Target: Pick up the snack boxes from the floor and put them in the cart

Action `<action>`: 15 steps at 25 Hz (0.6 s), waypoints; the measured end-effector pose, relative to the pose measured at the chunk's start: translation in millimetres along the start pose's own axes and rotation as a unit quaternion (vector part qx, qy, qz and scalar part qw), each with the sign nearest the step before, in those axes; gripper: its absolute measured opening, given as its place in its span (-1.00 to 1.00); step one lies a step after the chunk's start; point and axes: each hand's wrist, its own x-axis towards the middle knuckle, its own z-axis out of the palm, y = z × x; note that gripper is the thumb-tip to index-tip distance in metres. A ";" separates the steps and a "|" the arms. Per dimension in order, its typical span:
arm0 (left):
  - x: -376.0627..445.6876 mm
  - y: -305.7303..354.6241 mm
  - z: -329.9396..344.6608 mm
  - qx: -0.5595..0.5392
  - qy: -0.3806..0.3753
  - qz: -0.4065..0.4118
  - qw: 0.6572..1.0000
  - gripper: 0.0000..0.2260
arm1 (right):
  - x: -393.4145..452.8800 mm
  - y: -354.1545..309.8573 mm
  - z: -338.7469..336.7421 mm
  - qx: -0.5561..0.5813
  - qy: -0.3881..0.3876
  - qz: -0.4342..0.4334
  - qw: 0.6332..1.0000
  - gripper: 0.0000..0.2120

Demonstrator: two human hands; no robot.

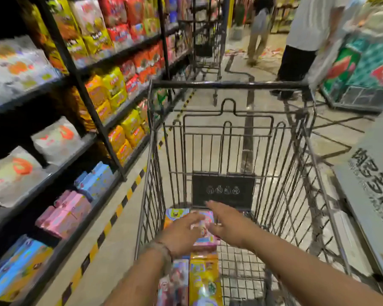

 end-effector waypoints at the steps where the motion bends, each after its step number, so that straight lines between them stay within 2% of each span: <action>1: -12.0 14.5 -20.3 0.020 0.010 0.027 0.999 -0.67 | -9.9 -18.9 -25.8 0.005 0.009 -0.009 1.000 -0.43; 6: -87.8 94.6 -141.2 0.079 0.110 0.128 0.982 -0.66 | -61.7 -108.4 -150.7 -0.035 0.092 -0.048 0.994 -0.46; 9: -151.5 137.1 -202.4 0.112 0.139 0.174 0.968 -0.62 | -91.2 -155.8 -203.5 -0.029 0.141 -0.081 0.986 -0.48; 13: -239.3 169.7 -247.7 0.156 0.179 0.208 0.949 -0.42 | -132.9 -214.0 -252.5 -0.054 0.157 -0.142 0.976 -0.49; 15: -276.1 173.3 -255.2 0.174 0.198 0.205 0.943 -0.46 | -150.5 -235.1 -267.7 -0.052 0.168 -0.171 0.969 -0.50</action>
